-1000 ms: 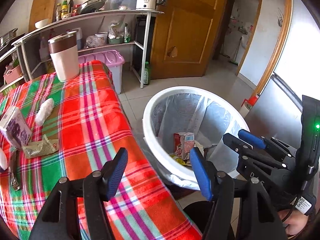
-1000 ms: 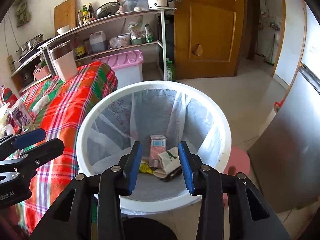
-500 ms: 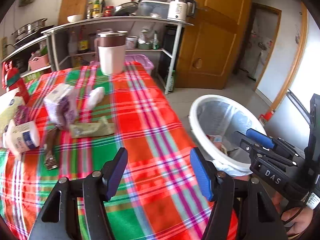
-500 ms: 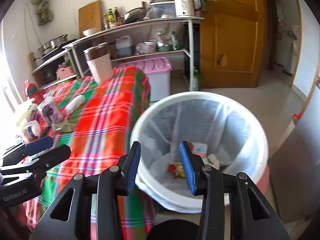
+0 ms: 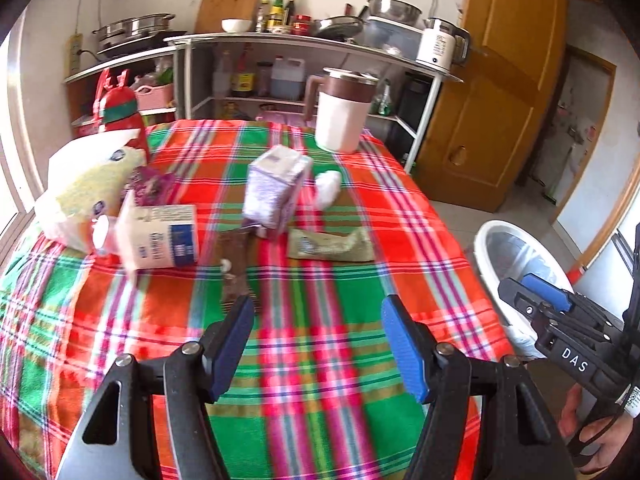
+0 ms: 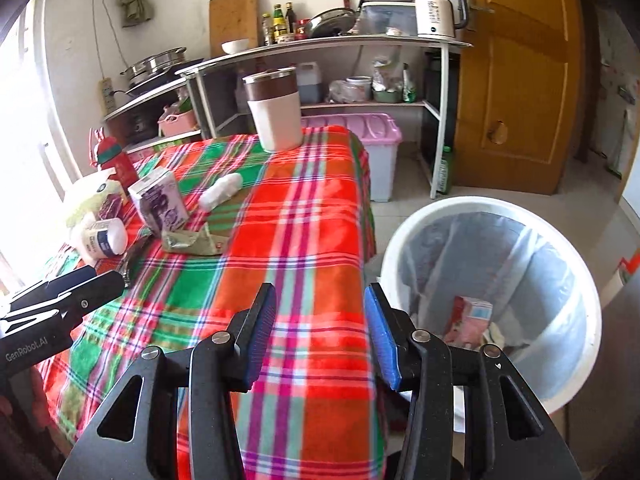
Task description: Collect trash
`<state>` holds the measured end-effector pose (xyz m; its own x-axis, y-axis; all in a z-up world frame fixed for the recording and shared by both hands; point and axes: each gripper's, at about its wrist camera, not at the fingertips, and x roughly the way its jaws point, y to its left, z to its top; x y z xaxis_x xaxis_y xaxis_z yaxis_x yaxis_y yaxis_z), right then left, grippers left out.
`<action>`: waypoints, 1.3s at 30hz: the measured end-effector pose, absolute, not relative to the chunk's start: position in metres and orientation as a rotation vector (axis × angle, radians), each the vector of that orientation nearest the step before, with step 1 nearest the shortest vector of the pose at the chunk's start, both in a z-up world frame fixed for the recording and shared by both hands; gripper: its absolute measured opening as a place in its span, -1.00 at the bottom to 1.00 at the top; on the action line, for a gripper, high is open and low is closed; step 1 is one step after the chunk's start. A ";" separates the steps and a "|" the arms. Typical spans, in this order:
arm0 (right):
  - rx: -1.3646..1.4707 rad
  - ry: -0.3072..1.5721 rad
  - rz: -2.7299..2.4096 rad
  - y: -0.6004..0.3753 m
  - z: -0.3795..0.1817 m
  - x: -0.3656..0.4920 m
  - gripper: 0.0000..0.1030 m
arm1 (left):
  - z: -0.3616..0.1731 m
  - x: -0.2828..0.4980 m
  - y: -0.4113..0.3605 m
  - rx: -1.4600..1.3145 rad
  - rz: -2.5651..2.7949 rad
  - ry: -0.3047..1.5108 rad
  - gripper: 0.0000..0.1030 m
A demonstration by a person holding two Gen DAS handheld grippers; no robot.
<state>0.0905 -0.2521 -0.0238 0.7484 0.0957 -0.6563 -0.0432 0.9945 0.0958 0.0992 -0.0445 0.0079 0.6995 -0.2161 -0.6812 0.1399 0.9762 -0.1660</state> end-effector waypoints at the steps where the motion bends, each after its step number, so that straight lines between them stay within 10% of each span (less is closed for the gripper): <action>1: 0.070 0.723 0.083 -0.248 -0.024 0.092 -0.09 | 0.008 0.099 -0.039 -0.113 -0.187 0.771 0.33; 39: -0.129 0.894 0.479 -0.134 -0.059 0.208 0.07 | -0.020 0.137 0.081 -0.268 -0.100 0.835 0.62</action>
<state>0.2080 -0.1341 -0.0587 0.5287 0.3472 -0.7746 -0.4527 0.8872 0.0887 0.1366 0.0814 -0.0202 0.6685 -0.1924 -0.7184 -0.0173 0.9617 -0.2737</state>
